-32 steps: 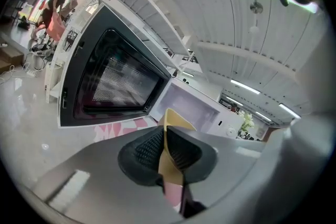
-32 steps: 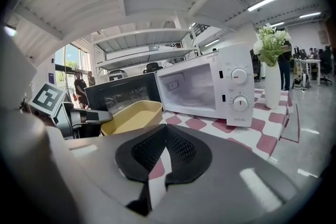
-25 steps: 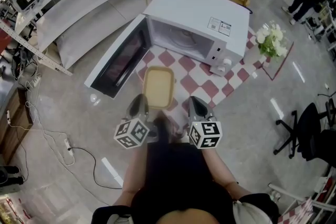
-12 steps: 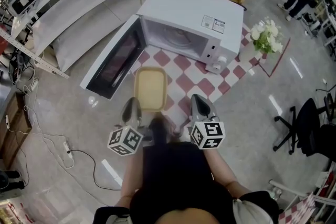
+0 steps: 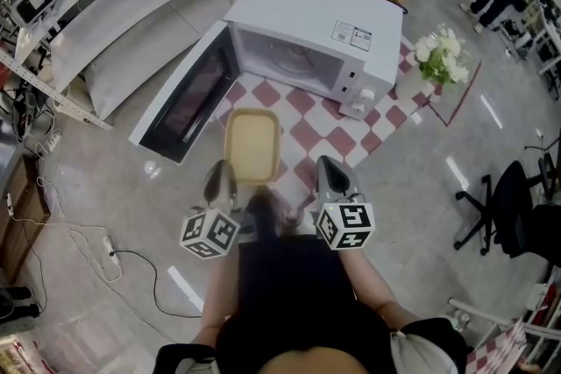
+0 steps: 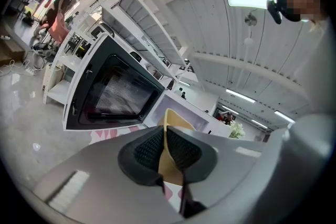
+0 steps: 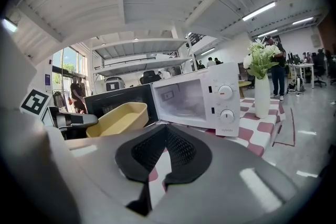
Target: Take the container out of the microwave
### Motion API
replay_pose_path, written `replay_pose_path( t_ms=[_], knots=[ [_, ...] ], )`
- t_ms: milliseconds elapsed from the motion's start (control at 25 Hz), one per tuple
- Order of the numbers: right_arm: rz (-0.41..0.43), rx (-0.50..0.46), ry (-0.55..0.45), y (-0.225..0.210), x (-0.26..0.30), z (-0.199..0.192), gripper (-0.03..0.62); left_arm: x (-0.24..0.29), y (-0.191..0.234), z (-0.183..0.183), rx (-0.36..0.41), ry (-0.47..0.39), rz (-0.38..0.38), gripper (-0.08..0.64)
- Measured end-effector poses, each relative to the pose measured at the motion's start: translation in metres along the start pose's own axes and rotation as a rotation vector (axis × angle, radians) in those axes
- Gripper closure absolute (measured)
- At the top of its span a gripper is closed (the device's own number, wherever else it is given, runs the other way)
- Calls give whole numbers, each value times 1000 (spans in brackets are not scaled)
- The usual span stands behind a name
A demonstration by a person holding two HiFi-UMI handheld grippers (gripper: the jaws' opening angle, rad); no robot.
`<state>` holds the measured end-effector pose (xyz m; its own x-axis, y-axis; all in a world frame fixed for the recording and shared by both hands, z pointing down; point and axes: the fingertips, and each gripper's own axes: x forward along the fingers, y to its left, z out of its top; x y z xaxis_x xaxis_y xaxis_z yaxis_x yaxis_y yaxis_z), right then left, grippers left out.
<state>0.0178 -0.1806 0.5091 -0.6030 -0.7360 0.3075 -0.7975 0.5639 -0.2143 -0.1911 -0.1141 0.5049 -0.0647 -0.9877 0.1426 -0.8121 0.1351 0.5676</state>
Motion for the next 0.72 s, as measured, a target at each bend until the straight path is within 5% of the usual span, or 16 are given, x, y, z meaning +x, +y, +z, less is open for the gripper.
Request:
replay_pose_path(
  t_ms=[720],
  knots=[
    [-13,-9,13,-5,-2,-5,594,3,0,-12,8,23,-2,535]
  ],
)
